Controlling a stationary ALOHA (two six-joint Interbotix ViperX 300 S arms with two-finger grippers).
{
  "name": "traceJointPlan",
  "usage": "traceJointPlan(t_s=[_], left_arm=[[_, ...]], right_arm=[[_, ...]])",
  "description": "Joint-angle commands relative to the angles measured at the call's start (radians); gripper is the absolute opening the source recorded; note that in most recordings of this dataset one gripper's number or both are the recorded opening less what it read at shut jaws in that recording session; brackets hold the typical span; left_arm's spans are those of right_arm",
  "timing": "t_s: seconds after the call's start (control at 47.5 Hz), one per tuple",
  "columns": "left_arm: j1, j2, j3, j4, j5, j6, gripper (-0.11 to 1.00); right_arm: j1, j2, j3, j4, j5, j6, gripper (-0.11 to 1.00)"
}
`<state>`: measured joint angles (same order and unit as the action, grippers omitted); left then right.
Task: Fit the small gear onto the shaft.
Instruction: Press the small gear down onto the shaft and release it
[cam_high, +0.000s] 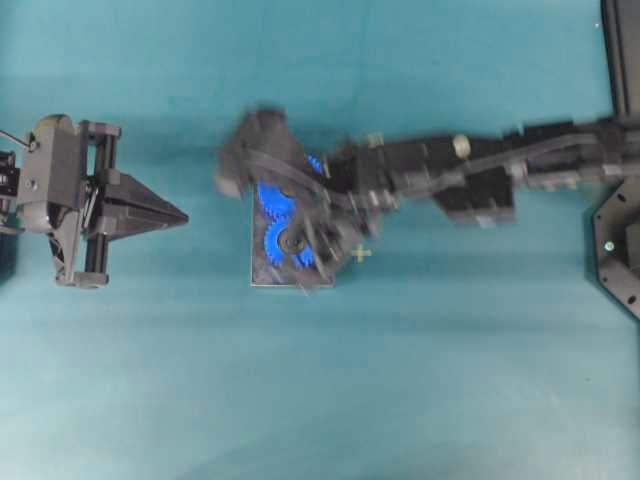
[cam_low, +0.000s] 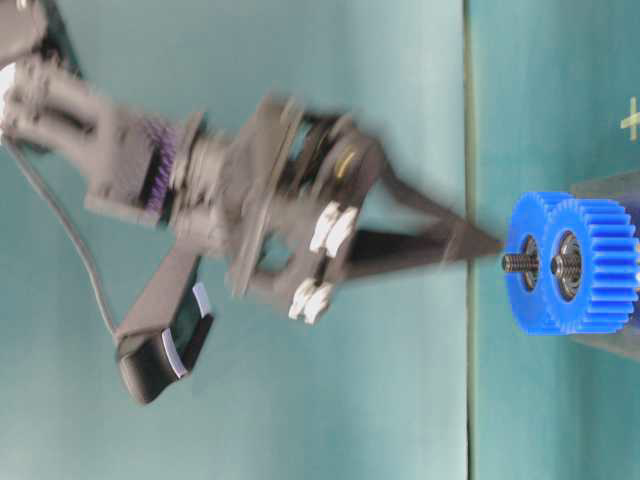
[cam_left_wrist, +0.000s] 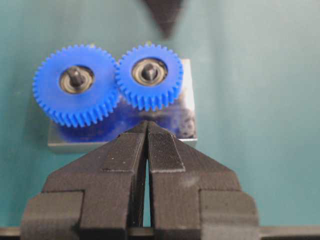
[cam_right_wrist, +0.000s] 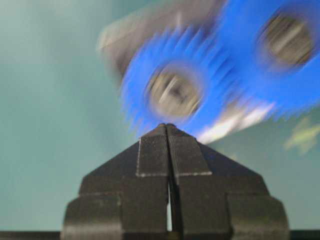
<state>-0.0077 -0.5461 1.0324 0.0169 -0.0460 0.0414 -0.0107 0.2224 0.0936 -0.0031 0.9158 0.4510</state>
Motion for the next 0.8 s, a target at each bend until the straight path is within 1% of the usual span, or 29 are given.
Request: traceJointPlan(t_s=[0.0, 0.21, 0.421, 0.61, 0.715, 0.779], left_arm=[[-0.002, -0.008, -0.021, 0.003, -0.008, -0.002, 0.0], [-0.003, -0.006, -0.02, 0.003, -0.008, -0.002, 0.0], [-0.002, -0.008, -0.02, 0.003, -0.008, -0.002, 0.0], [-0.003, -0.008, -0.02, 0.003, -0.009, -0.002, 0.0], [-0.002, -0.006, -0.02, 0.003, -0.009, -0.002, 0.0], [-0.002, -0.006, -0.018, 0.003, -0.008, -0.002, 0.0]], right_arm=[[-0.015, 0.009, -0.049, -0.003, -0.011, -0.028, -0.01], [-0.038, 0.078, -0.08, -0.002, -0.011, -0.066, -0.01], [-0.037, 0.069, -0.029, 0.011, 0.018, -0.06, -0.01], [-0.008, 0.006, 0.064, 0.041, 0.018, -0.026, -0.01], [0.038, -0.043, 0.107, 0.075, 0.018, 0.008, -0.01], [0.067, -0.067, 0.123, 0.081, 0.017, 0.035, -0.01]])
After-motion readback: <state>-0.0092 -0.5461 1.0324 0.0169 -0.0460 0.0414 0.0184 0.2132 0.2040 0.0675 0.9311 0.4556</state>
